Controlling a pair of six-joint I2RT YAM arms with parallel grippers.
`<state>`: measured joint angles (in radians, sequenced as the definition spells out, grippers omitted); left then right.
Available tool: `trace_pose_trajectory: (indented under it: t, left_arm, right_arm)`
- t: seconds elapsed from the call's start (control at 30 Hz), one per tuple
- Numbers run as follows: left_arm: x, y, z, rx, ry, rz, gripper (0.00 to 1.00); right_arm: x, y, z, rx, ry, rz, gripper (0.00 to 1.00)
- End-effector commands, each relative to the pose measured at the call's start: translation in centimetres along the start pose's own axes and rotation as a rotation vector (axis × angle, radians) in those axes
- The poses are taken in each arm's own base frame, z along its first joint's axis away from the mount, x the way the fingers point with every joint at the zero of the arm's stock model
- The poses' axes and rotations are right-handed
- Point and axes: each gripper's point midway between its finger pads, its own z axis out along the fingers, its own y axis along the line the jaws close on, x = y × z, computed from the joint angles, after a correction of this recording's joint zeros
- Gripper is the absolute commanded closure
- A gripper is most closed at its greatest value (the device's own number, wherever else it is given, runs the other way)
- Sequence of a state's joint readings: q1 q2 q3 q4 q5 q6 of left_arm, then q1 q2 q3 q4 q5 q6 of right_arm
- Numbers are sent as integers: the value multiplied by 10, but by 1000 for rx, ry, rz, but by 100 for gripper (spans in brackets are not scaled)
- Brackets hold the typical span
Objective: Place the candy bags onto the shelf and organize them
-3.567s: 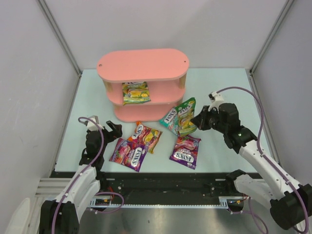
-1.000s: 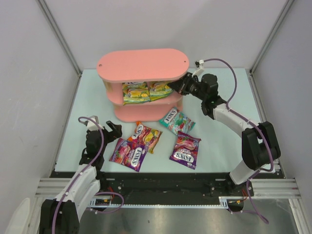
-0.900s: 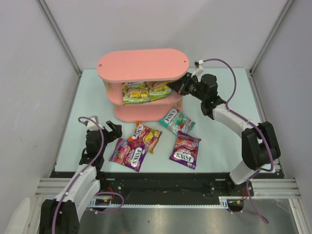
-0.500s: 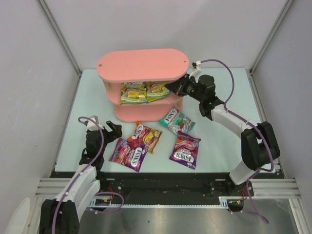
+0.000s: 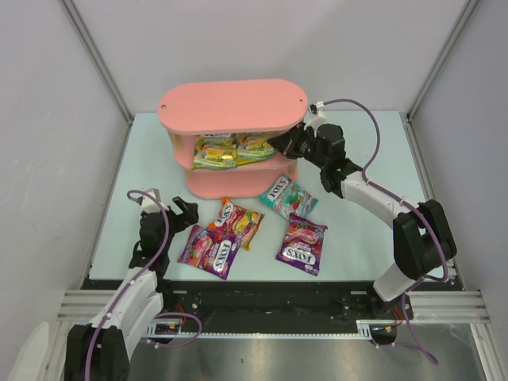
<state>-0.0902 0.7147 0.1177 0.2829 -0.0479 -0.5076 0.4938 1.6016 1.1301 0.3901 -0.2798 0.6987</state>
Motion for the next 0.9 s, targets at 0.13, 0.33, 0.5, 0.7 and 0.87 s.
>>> trace_pose_trajectory:
  t: [0.13, 0.33, 0.5, 0.7, 0.87]
  left_arm:
    - [-15, -9, 1, 28, -42, -18, 0]
    - [-14, -8, 1, 27, -39, -18, 0]
    - [-15, -8, 1, 25, -42, -19, 0]
    - [-15, -9, 1, 27, -42, -18, 0]
    - [-15, -8, 1, 26, -41, -19, 0]
  right_arm:
    - [-8, 12, -3, 0, -22, -25, 100]
    - [-8, 13, -5, -3, -17, -32, 74]
    - [-9, 11, -8, 1, -13, -57, 41]
    - [-19, 7, -26, 53, -23, -102, 21]
    - [-15, 4, -48, 78, -16, -134, 20]
